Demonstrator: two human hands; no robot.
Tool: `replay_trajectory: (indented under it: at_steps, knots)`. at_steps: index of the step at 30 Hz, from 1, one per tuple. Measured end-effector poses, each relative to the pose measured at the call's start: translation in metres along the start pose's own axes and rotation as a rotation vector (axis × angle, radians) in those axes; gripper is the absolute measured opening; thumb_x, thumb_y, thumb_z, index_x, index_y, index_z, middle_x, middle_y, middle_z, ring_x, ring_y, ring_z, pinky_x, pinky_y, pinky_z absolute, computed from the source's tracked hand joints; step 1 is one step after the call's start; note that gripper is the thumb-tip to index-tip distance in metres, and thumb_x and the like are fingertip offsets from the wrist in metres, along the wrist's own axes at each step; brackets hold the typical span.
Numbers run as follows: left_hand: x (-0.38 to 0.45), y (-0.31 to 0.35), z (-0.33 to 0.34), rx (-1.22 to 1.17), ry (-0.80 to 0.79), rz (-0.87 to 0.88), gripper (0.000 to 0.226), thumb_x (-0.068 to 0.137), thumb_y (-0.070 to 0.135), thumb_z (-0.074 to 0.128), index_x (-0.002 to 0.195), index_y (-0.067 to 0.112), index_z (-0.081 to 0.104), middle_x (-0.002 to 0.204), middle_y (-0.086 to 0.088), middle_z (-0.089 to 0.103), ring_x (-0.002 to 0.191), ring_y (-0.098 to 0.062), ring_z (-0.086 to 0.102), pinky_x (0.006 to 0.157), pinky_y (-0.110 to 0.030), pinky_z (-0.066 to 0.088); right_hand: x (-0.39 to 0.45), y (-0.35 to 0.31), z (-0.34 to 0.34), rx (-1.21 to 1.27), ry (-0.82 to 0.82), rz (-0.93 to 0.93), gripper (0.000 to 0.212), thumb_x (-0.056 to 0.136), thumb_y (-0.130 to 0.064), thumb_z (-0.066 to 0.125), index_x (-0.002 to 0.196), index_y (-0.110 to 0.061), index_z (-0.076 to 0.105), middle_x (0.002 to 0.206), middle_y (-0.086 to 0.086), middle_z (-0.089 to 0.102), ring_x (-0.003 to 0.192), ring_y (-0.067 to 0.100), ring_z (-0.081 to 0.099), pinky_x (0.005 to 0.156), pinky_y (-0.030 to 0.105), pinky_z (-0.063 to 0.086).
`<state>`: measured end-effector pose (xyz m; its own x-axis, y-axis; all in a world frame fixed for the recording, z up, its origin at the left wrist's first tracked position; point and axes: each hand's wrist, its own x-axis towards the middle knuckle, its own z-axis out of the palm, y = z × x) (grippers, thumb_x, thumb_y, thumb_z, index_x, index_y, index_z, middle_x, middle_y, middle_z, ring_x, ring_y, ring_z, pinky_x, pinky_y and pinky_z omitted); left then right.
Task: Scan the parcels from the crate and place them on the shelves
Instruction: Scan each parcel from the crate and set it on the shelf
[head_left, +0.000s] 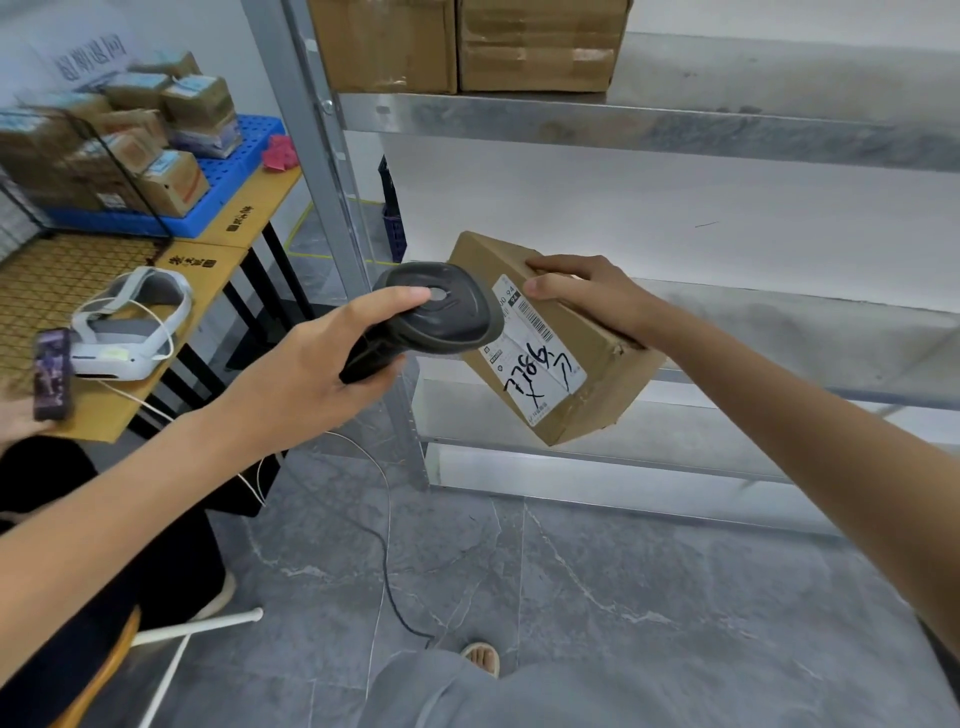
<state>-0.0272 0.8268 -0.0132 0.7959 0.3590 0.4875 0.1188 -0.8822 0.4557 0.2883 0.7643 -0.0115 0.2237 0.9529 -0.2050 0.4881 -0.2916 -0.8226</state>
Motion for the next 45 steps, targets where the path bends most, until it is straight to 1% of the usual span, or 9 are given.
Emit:
replay_trajectory:
  at_steps: [7,12,18,24,29,34,40,43,45]
  knots:
    - [0.0,0.008,0.0,0.018,0.023,0.031,0.075,0.088,0.006,0.068,0.146,0.033,0.03,0.123,0.0,0.056,0.116,0.023,0.051,0.092,-0.005,0.046,0.002,-0.001,-0.001,0.008,0.027,-0.007,0.062,0.085,-0.057,0.068,0.142,-0.037,0.053,0.116,-0.011,0.067,0.093,0.004,0.068,0.077,0.023,0.05]
    - [0.0,0.009,-0.001,0.016,0.01,0.028,0.077,0.086,0.005,0.068,0.146,0.035,0.03,0.122,-0.001,0.056,0.106,0.013,0.058,0.089,-0.008,0.049,0.003,-0.002,-0.001,-0.004,0.014,-0.021,0.068,0.081,-0.06,0.066,0.142,-0.037,0.053,0.115,-0.01,0.068,0.095,0.007,0.069,0.082,0.026,0.051]
    - [-0.002,0.008,-0.003,0.012,0.01,0.022,0.077,0.086,0.005,0.068,0.146,0.036,0.031,0.123,0.003,0.054,0.109,0.019,0.056,0.087,-0.006,0.049,0.001,-0.003,-0.002,-0.01,0.02,-0.033,0.06,0.084,-0.056,0.069,0.14,-0.037,0.055,0.109,-0.019,0.066,0.09,0.001,0.068,0.076,0.021,0.048]
    - [-0.002,0.009,-0.003,0.022,-0.006,0.029,0.077,0.09,0.002,0.072,0.146,0.035,0.03,0.122,-0.001,0.056,0.11,0.021,0.054,0.089,-0.004,0.047,0.0,-0.004,-0.002,0.009,0.015,-0.028,0.021,0.082,-0.054,0.069,0.099,-0.061,0.058,0.087,-0.031,0.071,0.082,-0.009,0.069,0.07,0.016,0.047]
    - [-0.005,0.008,-0.002,0.015,-0.017,-0.013,0.083,0.088,-0.002,0.074,0.147,0.037,0.031,0.125,0.006,0.055,0.113,0.023,0.051,0.09,-0.002,0.044,0.002,-0.003,0.001,0.018,0.043,-0.062,0.047,0.075,-0.061,0.068,0.12,-0.053,0.058,0.106,-0.026,0.066,0.088,-0.004,0.069,0.085,0.026,0.052]
    - [0.0,0.012,0.004,-0.06,0.042,-0.081,0.084,0.095,0.011,0.067,0.148,0.061,0.024,0.132,0.048,0.045,0.114,0.021,0.053,0.092,-0.002,0.042,0.001,0.007,0.008,-0.104,0.145,-0.035,0.086,0.06,-0.076,0.06,0.14,-0.046,0.049,0.141,-0.013,0.055,0.129,0.017,0.051,0.113,0.049,0.035]
    - [0.02,0.012,0.048,-0.242,0.14,-0.198,0.074,0.092,0.009,0.069,0.141,0.049,0.032,0.12,0.018,0.061,0.106,0.003,0.065,0.093,-0.022,0.055,-0.013,0.041,0.025,-0.049,0.329,0.03,0.091,0.058,-0.081,0.057,0.142,-0.048,0.046,0.152,-0.019,0.041,0.139,0.02,0.038,0.115,0.053,0.03]
    - [0.035,0.009,0.078,-0.33,0.14,-0.226,0.089,0.09,0.003,0.073,0.139,0.065,0.033,0.122,0.019,0.063,0.109,0.006,0.064,0.094,-0.018,0.054,-0.029,0.068,0.029,0.051,0.429,0.071,0.087,0.062,-0.08,0.061,0.141,-0.047,0.047,0.151,-0.024,0.039,0.139,0.02,0.039,0.114,0.053,0.033]
    - [0.047,0.009,0.099,-0.366,0.117,-0.224,0.095,0.09,0.003,0.074,0.135,0.073,0.029,0.124,0.033,0.061,0.11,0.014,0.061,0.09,-0.007,0.049,-0.045,0.088,0.029,0.059,0.521,0.108,0.085,0.063,-0.081,0.061,0.141,-0.049,0.046,0.151,-0.026,0.037,0.139,0.019,0.038,0.114,0.054,0.033]
